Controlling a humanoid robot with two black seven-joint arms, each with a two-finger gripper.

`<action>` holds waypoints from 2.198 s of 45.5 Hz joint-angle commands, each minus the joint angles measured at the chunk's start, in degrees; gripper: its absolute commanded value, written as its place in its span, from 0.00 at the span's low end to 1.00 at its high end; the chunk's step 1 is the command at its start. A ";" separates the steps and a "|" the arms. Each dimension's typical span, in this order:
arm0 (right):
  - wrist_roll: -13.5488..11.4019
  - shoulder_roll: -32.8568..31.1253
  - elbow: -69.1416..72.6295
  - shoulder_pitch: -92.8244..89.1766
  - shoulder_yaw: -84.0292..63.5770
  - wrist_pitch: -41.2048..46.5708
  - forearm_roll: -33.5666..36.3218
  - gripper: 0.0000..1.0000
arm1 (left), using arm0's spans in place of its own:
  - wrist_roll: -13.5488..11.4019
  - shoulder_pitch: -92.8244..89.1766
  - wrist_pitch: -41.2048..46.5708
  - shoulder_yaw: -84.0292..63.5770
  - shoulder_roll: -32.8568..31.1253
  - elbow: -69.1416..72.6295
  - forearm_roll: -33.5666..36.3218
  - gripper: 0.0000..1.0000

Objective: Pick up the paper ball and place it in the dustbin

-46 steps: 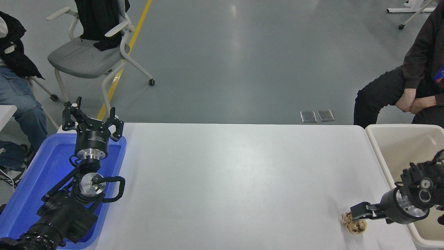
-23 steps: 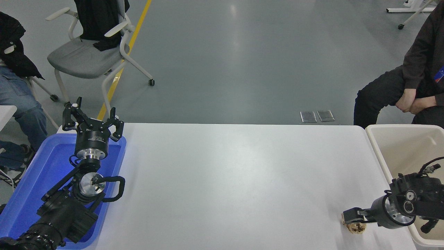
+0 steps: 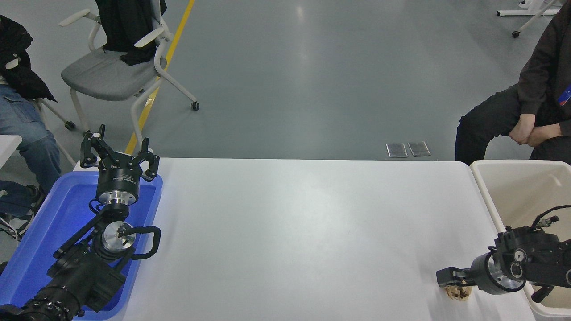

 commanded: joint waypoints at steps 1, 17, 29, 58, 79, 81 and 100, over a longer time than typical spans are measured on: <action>0.59 -0.30 0.07 0.27 -0.04 0.12 0.01 0.00 | 0.00 0.00 0.00 0.00 0.00 -0.03 0.00 0.99; 1.47 -9.00 5.95 10.27 -5.57 1.00 0.27 0.00 | 0.09 -0.09 0.00 0.00 0.00 -0.03 0.00 0.99; 1.47 -14.02 18.78 40.66 -28.05 3.02 4.92 0.00 | 0.09 0.00 -0.09 0.00 0.00 -0.03 0.00 0.99; 0.77 -1.01 32.15 86.93 -52.34 13.48 11.61 0.00 | 0.09 0.09 -0.09 0.00 0.00 -0.03 0.09 0.99; 0.68 -3.38 25.40 80.87 -52.25 12.16 10.47 0.00 | 0.09 0.09 -0.09 0.00 0.00 -0.03 0.00 0.99; 0.77 -4.25 22.50 78.42 -51.90 11.72 10.03 0.00 | 0.09 0.09 -0.09 0.00 0.00 -0.03 0.00 0.99; 2.17 -14.63 -15.90 31.94 -24.85 6.63 0.10 0.00 | 0.09 0.00 -0.09 0.00 0.00 -0.03 0.00 0.99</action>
